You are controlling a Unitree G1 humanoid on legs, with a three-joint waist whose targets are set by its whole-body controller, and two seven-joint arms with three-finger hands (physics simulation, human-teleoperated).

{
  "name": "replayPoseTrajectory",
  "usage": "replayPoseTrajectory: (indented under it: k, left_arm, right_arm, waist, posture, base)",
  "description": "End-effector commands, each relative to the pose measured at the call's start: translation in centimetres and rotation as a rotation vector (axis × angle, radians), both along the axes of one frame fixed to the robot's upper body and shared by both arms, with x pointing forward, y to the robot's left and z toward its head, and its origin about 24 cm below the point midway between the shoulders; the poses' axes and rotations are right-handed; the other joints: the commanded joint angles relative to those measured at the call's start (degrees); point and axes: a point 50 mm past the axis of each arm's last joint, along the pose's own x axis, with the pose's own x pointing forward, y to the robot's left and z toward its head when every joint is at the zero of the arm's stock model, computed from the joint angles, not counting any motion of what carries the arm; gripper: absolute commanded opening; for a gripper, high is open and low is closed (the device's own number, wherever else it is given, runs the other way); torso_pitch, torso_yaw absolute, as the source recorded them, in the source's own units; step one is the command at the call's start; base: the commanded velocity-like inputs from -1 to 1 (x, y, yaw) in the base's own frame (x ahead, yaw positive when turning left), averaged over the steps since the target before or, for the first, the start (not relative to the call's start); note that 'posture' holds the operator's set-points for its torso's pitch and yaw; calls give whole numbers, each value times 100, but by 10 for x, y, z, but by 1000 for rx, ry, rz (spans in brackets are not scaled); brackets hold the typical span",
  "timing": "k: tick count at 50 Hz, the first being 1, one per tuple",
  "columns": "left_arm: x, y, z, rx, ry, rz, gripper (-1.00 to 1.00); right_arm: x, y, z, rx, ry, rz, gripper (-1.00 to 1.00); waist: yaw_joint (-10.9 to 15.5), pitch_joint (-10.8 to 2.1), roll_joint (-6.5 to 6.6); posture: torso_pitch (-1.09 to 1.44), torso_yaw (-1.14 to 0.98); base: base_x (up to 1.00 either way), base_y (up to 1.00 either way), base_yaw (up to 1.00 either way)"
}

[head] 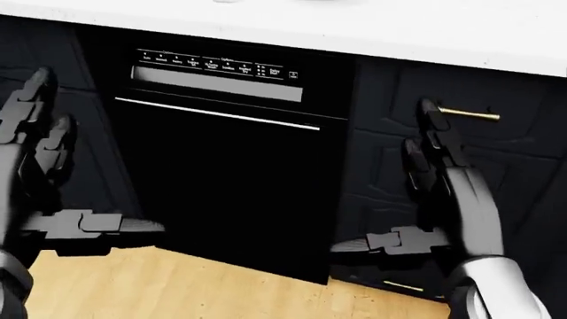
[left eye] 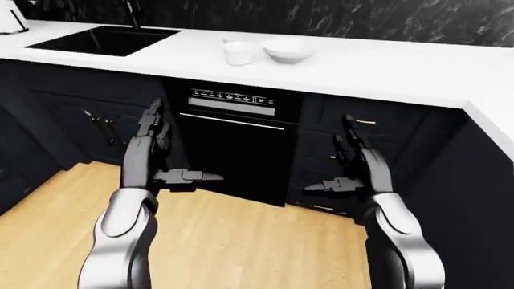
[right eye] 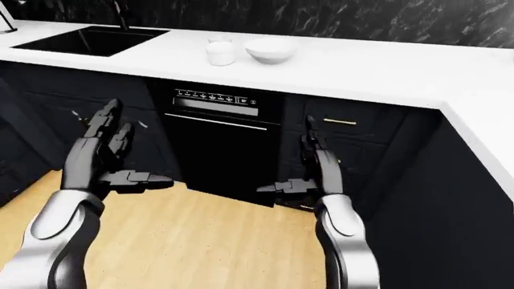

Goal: Stack the bowls from largest to smallest.

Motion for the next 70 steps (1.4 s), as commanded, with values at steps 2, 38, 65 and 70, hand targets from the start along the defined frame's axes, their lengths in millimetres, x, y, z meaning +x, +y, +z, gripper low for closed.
replayPoseTrajectory:
  k: [2, 38, 65, 70]
  left_arm:
    - [-3, -4, 16, 14, -67, -18, 100]
    - [-3, -6, 62, 68, -136, -22, 100]
    - [-18, 8, 88, 85, -190, 5, 100]
    - [-16, 5, 85, 84, -186, -6, 100]
  right_arm:
    - [1, 0, 16, -3, -73, -2, 100]
    - [-12, -10, 97, -7, -234, -43, 100]
    - [-26, -2, 121, -17, -332, -21, 100]
    - [-26, -4, 121, -7, -325, -25, 100]
  waist:
    - [-60, -74, 17]
    - [-446, -187, 101]
    - [-521, -63, 434]
    - [-386, -232, 249]
  posture:
    - [0, 0]
    - [0, 0]
    - [0, 0]
    - [0, 0]
  base:
    - [0, 0, 100]
    - [72, 1, 3]
    - [4, 20, 0]
    - [6, 1, 0]
